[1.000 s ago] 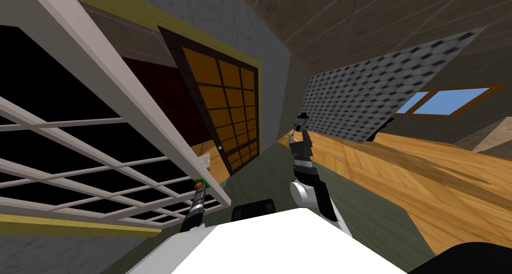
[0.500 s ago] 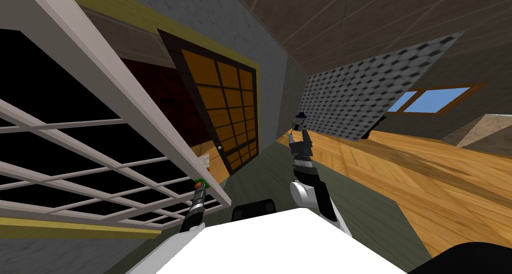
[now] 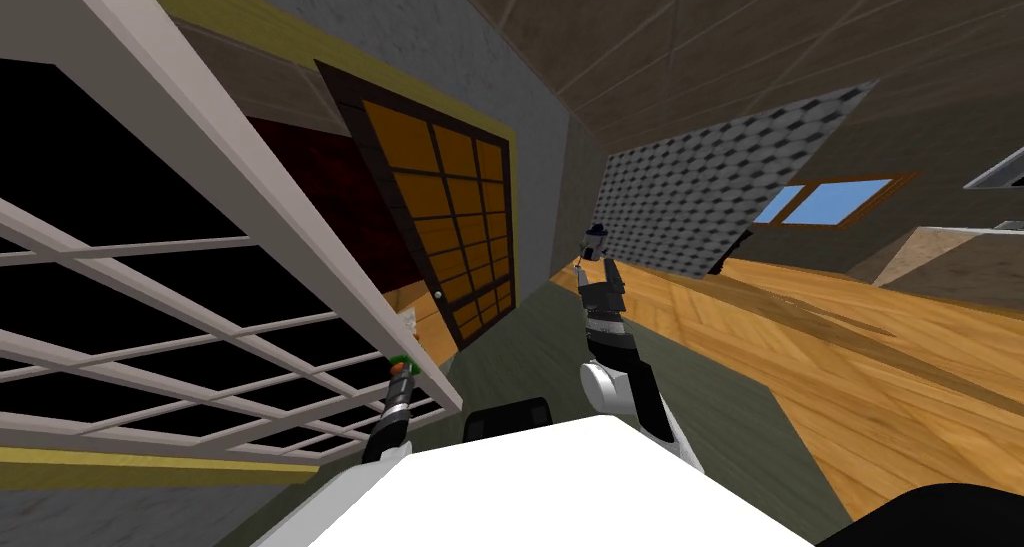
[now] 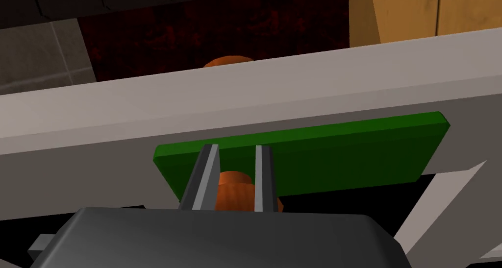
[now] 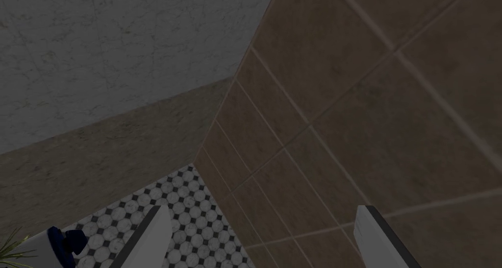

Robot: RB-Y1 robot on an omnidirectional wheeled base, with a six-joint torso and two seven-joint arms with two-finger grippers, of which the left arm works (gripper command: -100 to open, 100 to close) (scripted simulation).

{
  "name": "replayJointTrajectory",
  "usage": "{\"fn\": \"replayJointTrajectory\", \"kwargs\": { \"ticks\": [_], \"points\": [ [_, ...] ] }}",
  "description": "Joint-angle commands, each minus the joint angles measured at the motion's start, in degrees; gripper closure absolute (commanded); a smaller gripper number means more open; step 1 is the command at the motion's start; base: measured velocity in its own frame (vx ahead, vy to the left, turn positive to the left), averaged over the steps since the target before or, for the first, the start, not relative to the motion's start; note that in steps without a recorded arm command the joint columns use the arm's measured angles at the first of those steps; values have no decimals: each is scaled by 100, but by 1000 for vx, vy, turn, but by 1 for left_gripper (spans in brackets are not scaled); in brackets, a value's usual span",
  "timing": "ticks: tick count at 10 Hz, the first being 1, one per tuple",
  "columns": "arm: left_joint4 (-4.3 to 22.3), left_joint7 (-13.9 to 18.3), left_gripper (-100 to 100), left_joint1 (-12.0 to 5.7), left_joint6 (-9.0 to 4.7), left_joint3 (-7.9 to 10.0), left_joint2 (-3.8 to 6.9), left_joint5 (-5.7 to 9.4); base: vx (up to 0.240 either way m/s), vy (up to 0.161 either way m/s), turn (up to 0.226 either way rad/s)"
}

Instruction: Pull the door open

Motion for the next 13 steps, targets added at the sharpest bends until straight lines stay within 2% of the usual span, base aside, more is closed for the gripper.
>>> {"fn": "replayJointTrajectory", "kwargs": {
  "ticks": [1,6,8,9,10,13],
  "points": [
    [67,210,100,29,67,91,130,106,-70,31,-59],
    [18,1052,100,-29,58,-174,186,386,-80,37,-99],
    [18,1159,100,-29,58,-174,186,386,-40,27,-31],
    [6,1397,100,-44,56,-240,201,457,-59,16,-87],
    [63,1465,-100,-195,-27,-325,114,376,-68,-8,-115],
    [86,1867,-100,-247,-26,-307,90,396,-56,3,-60]
  ]
}}
